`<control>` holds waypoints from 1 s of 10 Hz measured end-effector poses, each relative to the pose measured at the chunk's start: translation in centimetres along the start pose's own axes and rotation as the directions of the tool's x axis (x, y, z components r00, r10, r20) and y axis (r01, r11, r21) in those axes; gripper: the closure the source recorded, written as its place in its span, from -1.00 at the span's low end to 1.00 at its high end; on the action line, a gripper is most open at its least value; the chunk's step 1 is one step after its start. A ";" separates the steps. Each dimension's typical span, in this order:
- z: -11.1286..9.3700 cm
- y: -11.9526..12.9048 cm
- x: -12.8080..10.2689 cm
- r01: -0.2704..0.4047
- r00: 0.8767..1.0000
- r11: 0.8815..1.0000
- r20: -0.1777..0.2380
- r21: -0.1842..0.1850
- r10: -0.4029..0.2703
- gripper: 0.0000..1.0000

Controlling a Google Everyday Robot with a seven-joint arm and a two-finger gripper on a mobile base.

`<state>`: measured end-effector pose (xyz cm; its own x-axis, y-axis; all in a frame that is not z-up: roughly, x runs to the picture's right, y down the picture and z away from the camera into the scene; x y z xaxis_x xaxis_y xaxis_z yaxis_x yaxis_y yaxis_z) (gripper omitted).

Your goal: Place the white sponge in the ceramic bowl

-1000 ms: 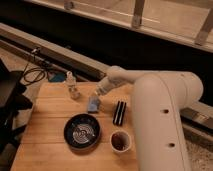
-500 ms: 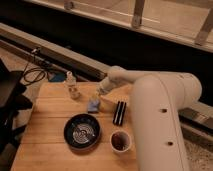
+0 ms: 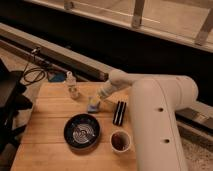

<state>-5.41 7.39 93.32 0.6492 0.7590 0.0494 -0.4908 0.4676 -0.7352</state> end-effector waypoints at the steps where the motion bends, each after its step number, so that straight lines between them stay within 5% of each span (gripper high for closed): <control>1: 0.2 0.2 0.7 -0.014 1.000 1.000 -0.004 -0.008 0.014 -0.19; 7: 0.8 0.5 1.8 -0.026 1.000 0.999 -0.007 -0.032 0.026 0.93; 10: 0.8 0.6 1.8 -0.025 1.000 0.999 -0.008 -0.033 0.025 1.00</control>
<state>-4.95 9.36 93.51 0.6417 0.7666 0.0253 -0.4876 0.4332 -0.7580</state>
